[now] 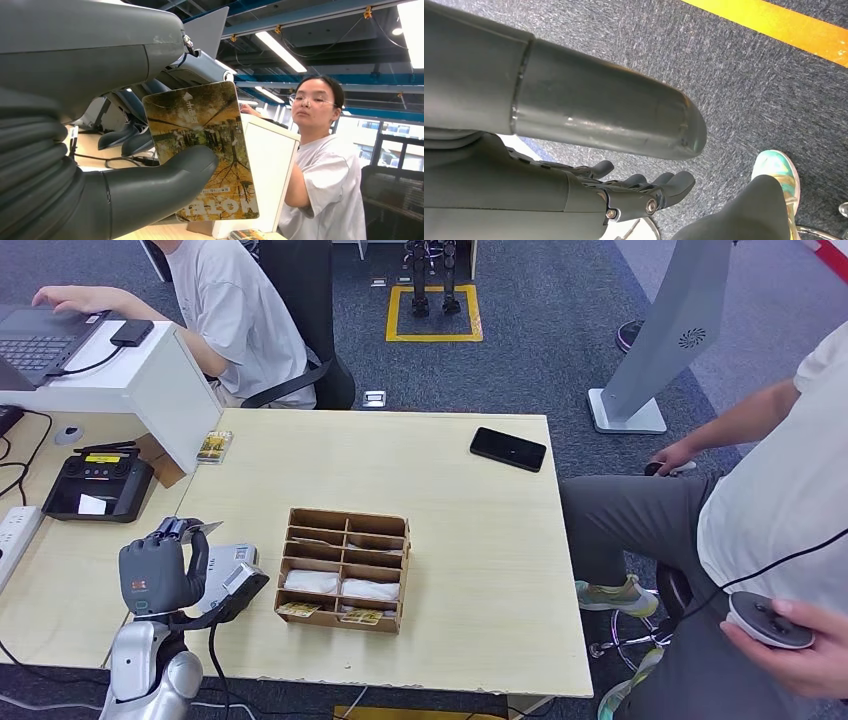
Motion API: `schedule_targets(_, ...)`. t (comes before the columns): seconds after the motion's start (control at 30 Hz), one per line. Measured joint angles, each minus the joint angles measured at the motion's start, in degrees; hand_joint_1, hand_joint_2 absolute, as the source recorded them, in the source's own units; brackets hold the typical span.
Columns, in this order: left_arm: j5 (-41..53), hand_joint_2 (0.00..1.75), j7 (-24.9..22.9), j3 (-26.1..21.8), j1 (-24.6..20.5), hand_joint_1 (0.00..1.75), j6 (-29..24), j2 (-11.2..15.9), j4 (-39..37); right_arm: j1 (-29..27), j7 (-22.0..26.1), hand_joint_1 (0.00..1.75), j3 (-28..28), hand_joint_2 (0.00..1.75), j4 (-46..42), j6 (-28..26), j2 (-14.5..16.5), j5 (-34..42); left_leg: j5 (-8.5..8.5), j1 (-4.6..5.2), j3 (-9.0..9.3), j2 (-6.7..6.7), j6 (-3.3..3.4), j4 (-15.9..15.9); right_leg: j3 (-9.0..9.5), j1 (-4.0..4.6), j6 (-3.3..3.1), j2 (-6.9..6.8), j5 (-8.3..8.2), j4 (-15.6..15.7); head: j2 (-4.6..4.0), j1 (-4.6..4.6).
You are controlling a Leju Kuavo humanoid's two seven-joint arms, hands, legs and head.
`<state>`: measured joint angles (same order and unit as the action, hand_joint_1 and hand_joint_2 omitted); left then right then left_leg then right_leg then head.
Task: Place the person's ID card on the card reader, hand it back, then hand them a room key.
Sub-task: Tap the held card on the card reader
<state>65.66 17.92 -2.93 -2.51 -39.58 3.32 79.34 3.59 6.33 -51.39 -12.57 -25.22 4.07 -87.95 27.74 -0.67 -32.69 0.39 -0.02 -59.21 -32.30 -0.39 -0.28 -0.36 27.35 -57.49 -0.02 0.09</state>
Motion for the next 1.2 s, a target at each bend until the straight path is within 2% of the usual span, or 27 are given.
schedule_targets(1.2, 0.0, 1.75, 0.0, 0.0, 0.0, 1.75, 0.0, 0.0, 0.0, 0.0, 0.0, 0.0, 0.0, 0.0, 0.0, 0.0, 0.0, 0.0, 0.0, 0.0, 0.0, 0.0, 0.0, 0.0, 0.0, 0.0, 0.0, 0.0, 0.0, 0.0, 0.0, 0.0)
